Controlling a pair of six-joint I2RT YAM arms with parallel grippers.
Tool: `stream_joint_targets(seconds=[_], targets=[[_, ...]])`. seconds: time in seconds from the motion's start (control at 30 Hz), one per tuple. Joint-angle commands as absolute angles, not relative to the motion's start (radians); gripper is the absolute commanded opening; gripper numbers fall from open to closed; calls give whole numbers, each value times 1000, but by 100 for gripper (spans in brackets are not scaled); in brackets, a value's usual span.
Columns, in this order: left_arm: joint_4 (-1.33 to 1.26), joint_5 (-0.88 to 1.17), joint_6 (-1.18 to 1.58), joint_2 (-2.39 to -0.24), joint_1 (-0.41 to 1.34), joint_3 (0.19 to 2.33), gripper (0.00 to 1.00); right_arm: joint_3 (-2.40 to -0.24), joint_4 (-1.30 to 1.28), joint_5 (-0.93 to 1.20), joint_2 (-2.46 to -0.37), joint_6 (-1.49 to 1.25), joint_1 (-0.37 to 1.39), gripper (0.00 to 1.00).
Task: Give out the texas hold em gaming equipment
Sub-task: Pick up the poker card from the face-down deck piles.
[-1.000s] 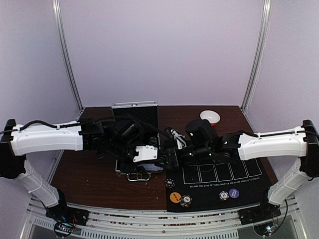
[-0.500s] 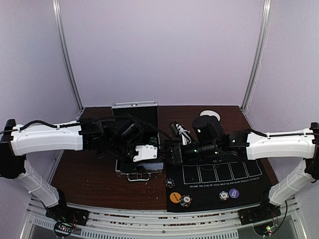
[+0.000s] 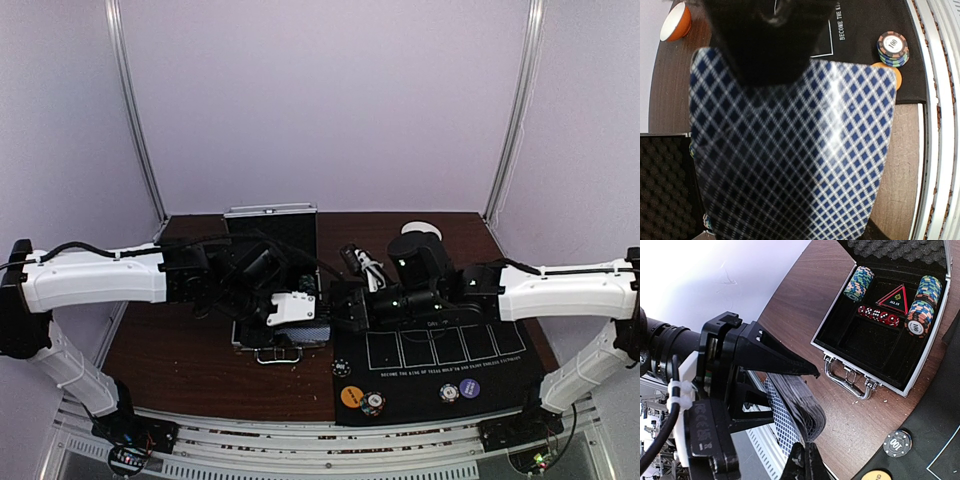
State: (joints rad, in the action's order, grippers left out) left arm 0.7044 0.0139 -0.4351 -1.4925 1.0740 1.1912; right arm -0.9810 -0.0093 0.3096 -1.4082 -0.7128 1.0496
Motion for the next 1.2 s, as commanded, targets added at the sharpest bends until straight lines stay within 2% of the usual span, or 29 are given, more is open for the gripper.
stream_joint_targets(seconds=[0.0, 0.73, 1.17], targets=[[675, 11, -424, -1486, 1064, 1179, 53, -969, -52, 307, -1362, -682, 1054, 0], [670, 18, -417, -1476, 1048, 1168, 53, -971, -223, 310, -1229, -623, 987, 0], [661, 23, -402, -1480, 1043, 1162, 53, -1020, -560, 279, -1094, -572, 755, 0]])
